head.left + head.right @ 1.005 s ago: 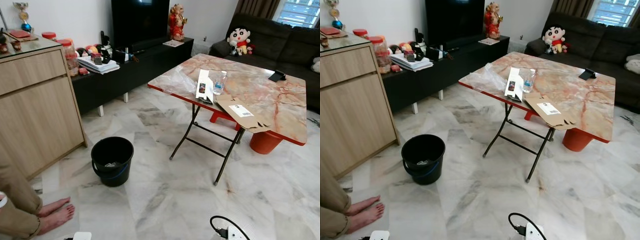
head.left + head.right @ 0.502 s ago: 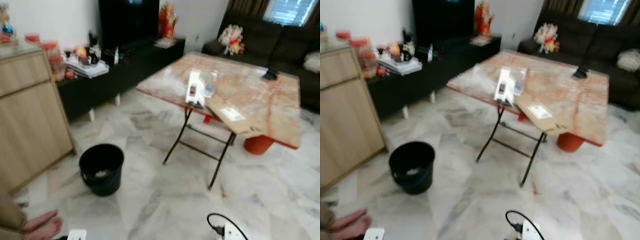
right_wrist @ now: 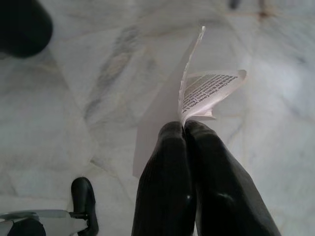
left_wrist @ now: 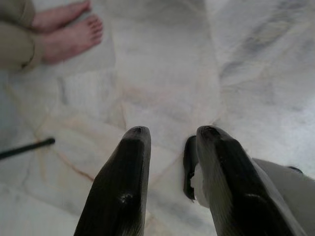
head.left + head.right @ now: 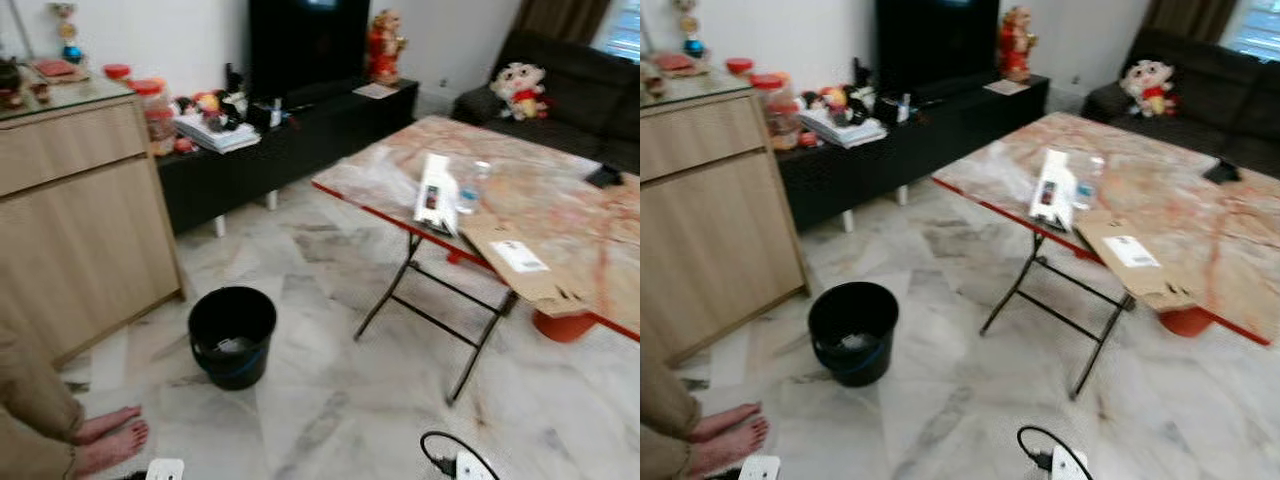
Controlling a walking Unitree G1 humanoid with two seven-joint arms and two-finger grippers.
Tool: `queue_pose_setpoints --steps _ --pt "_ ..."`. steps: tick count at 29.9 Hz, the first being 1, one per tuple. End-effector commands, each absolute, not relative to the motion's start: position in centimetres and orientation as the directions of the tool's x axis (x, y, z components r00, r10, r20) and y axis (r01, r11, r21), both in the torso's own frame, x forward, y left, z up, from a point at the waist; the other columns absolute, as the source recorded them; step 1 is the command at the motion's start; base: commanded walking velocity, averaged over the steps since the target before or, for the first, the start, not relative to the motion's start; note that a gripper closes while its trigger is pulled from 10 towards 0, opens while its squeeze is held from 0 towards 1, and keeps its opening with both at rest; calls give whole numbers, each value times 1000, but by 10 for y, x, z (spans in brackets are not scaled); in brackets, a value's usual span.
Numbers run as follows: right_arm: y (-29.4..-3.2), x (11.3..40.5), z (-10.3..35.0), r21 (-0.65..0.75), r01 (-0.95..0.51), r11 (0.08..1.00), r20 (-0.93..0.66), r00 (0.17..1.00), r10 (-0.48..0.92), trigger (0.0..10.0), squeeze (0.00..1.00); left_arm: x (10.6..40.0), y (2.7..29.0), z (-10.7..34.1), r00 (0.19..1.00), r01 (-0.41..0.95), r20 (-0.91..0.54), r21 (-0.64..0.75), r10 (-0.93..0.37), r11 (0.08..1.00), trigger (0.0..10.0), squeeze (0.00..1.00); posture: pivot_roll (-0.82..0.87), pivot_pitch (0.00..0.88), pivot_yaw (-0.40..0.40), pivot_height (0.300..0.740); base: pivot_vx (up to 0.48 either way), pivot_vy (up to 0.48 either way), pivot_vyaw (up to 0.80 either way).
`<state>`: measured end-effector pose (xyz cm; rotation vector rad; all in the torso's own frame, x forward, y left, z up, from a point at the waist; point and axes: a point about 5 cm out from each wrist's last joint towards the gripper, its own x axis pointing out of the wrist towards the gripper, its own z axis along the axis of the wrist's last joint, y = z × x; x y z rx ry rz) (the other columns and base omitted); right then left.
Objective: Picking trash to rubbish bin
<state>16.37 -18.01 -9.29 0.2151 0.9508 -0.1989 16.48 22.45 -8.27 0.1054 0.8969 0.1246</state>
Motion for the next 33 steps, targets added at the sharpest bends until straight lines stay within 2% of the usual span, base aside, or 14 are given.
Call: queue_pose_setpoints --steps 1,4,15,21,33 --pt "-183 170 -90 86 253 964 -809 582 -81 10000 0 165 223 -83 617 -69 -772 142 155 987 10000 0 153 4 -90 740 349 0 788" --pt "-183 169 -90 98 275 956 -810 581 -84 10000 0 164 223 -83 617 -70 -771 143 155 987 10000 0 153 4 -90 740 346 0 679" --pt "-184 170 -89 117 307 945 -801 591 -93 10000 0 164 224 -83 617 -70 -771 144 157 987 10000 0 154 7 -90 740 356 0 0" --pt "-183 172 -88 120 278 953 -794 604 -76 10000 0 164 224 -83 616 -70 -772 145 157 987 10000 0 154 7 -90 740 361 0 0" --pt "-182 173 -88 122 286 950 -786 612 -84 10000 0 163 225 -83 615 -69 -773 147 158 987 10000 0 157 11 -88 740 360 0 666"
